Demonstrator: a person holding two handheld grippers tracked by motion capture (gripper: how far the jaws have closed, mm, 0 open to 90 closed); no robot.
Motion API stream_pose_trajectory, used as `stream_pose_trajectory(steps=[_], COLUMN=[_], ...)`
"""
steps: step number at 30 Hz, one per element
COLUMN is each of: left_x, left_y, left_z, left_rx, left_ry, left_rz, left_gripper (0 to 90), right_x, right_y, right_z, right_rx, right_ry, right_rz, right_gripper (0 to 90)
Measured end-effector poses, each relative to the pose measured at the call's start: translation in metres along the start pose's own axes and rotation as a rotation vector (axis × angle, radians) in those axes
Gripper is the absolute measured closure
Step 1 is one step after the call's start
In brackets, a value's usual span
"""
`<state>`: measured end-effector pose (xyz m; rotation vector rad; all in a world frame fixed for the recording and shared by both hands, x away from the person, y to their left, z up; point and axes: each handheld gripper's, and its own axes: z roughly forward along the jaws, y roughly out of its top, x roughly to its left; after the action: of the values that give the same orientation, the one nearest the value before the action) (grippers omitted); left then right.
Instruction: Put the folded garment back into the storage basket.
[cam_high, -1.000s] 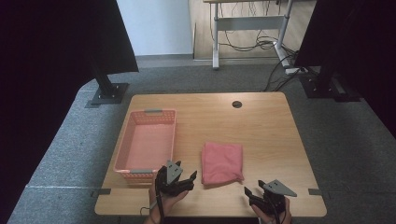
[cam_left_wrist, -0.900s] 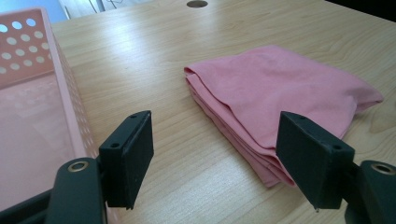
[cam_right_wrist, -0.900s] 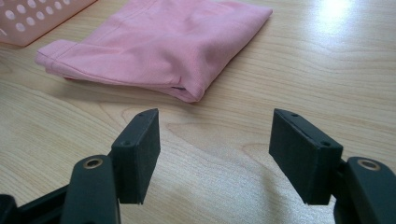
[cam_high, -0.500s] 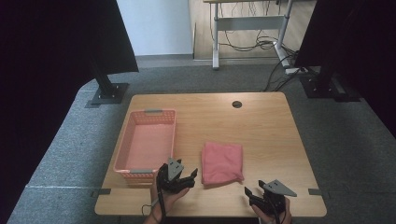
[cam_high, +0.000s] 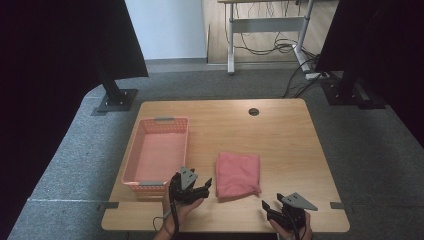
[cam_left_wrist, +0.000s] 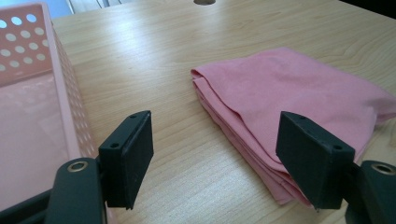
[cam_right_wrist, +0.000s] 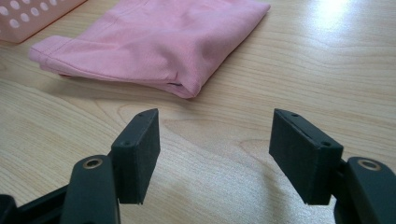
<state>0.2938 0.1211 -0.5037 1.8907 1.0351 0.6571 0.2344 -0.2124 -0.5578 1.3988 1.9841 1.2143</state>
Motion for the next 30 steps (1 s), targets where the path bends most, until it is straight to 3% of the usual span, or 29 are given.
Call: stream_pose_trajectory(steps=[30], left_x=[-0.006], left_y=[0.022], left_z=[0.014], left_rx=[0.006], left_ry=[0.002], left_rz=[0.016], left_gripper=[26.7], right_x=[0.000], right_y=[-0.001], right_z=[0.001], right_rx=[0.004], right_ry=[0.002], right_rz=[0.004], right_gripper=[33.5])
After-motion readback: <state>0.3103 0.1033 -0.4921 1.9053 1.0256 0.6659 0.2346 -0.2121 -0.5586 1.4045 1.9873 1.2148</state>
